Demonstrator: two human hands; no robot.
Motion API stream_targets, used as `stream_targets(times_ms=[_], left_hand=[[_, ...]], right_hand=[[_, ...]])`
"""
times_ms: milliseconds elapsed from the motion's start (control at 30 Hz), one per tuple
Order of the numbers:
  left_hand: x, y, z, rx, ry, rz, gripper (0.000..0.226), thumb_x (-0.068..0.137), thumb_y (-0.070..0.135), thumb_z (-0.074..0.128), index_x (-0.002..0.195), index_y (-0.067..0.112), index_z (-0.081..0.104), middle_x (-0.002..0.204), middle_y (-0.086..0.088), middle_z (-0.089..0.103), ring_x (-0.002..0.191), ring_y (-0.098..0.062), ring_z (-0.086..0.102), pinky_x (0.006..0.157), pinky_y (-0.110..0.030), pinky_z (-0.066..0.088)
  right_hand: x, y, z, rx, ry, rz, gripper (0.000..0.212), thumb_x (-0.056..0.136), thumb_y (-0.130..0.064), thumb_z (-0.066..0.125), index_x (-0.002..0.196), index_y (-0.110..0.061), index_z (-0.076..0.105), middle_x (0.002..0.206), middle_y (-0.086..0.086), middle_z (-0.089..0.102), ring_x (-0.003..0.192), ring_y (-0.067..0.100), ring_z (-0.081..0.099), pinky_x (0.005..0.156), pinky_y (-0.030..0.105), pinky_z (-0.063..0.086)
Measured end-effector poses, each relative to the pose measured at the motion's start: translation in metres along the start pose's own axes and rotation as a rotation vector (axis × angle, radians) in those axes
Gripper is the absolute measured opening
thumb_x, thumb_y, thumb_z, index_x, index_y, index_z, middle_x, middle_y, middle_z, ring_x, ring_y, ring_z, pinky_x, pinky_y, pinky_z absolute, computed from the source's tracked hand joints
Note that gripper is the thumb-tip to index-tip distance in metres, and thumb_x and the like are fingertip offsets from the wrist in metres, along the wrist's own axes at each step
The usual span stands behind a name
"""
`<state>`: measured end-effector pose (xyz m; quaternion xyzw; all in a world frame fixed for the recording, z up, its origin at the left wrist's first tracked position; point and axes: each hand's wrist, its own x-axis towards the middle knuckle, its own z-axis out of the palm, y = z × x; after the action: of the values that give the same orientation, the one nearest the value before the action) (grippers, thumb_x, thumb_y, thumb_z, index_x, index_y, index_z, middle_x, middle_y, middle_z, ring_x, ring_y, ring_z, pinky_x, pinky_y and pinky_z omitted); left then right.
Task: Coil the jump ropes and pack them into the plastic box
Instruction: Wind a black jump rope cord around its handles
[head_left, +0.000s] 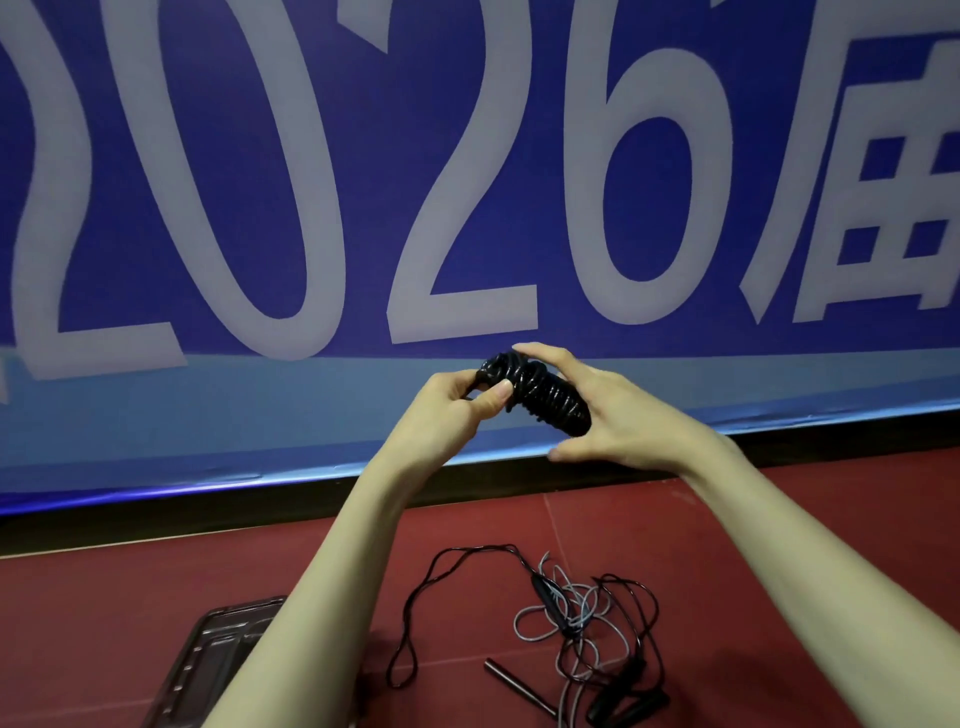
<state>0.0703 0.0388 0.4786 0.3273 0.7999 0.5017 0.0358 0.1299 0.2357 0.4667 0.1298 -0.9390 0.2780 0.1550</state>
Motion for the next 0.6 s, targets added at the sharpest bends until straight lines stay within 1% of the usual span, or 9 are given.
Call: stream_targets(times_ms=[67,100,167,267,300,333,433,533,600], left_hand=[[-0.001,0.005,-0.003,0.007,0.004,0.006,0.017,0.099,0.030,0.050,0.089,0.023,0.062,0.046,0.016,0.052,0.049,-0.013,0.049,0.067,-0.025,0.032],[-0.002,0.006,-0.005,0.007,0.000,0.006,0.017,0.099,0.030,0.050,0.090,0.023,0.062,0.050,0.013,0.056,0.066,-0.014,0.051,0.069,-0.028,0.031],[-0.004,0.006,-0.009,0.015,0.008,0.009,0.016,0.099,0.031,0.051,0.090,0.024,0.062,0.051,0.015,0.057,0.083,-0.004,0.041,0.060,-0.025,0.031],[-0.004,0.006,-0.009,0.081,0.043,0.007,0.019,0.098,0.034,0.051,0.084,0.027,0.061,0.043,0.022,0.049,0.078,-0.007,0.047,0.049,-0.015,0.033],[-0.004,0.006,-0.008,0.101,0.069,0.008,0.019,0.097,0.037,0.052,0.083,0.028,0.061,0.045,0.022,0.050,0.065,-0.012,0.049,0.049,-0.014,0.035],[-0.003,0.005,-0.006,0.112,0.103,0.015,0.019,0.096,0.040,0.052,0.085,0.028,0.061,0.051,0.022,0.053,0.054,-0.007,0.049,0.051,-0.012,0.036],[0.000,0.002,0.001,0.106,0.205,0.040,0.027,0.093,0.047,0.055,0.100,0.021,0.056,0.073,0.009,0.064,0.060,0.001,0.054,0.061,-0.023,0.041],[0.004,-0.001,0.003,0.176,0.280,0.189,0.029,0.095,0.031,0.058,0.119,0.016,0.060,0.084,0.010,0.067,0.064,0.000,0.056,0.064,-0.024,0.047],[0.005,-0.003,0.002,0.194,0.330,0.329,0.032,0.092,0.021,0.064,0.123,0.017,0.063,0.093,0.010,0.068,0.068,-0.004,0.056,0.070,-0.026,0.052]], right_hand=[[0.003,-0.002,0.005,-0.038,0.059,-0.045,0.101,0.075,-0.011,0.072,0.139,-0.064,0.015,0.114,0.000,0.053,0.092,0.026,0.059,0.081,0.050,0.053],[0.003,-0.003,0.005,-0.049,0.079,-0.058,0.102,0.076,-0.008,0.070,0.138,-0.066,0.014,0.112,-0.002,0.053,0.089,0.026,0.059,0.077,0.050,0.054],[0.003,-0.006,0.008,-0.047,0.084,-0.064,0.103,0.078,-0.005,0.067,0.139,-0.068,0.011,0.104,-0.009,0.056,0.080,0.024,0.060,0.071,0.047,0.055],[0.003,-0.007,0.013,0.077,0.093,-0.061,0.098,0.078,0.000,0.065,0.140,-0.062,0.021,0.094,0.002,0.060,0.068,0.020,0.058,0.065,0.043,0.055],[0.004,-0.007,0.015,0.128,0.101,-0.057,0.095,0.077,0.002,0.063,0.140,-0.059,0.026,0.090,0.003,0.060,0.062,0.019,0.055,0.061,0.042,0.055],[0.004,-0.006,0.017,0.176,0.110,-0.050,0.094,0.076,0.004,0.062,0.139,-0.057,0.029,0.087,0.001,0.061,0.058,0.018,0.053,0.057,0.040,0.055],[0.005,-0.003,0.021,0.302,0.125,-0.013,0.092,0.077,0.007,0.061,0.136,-0.057,0.032,0.089,0.001,0.062,0.052,0.019,0.050,0.052,0.036,0.055],[0.008,0.001,0.022,0.457,0.148,0.019,0.090,0.079,0.009,0.062,0.132,-0.059,0.036,0.093,0.008,0.060,0.054,0.029,0.048,0.052,0.039,0.053],[0.009,0.003,0.020,0.528,0.147,0.031,0.089,0.080,0.009,0.063,0.132,-0.059,0.037,0.096,0.010,0.058,0.056,0.032,0.045,0.051,0.039,0.052]])
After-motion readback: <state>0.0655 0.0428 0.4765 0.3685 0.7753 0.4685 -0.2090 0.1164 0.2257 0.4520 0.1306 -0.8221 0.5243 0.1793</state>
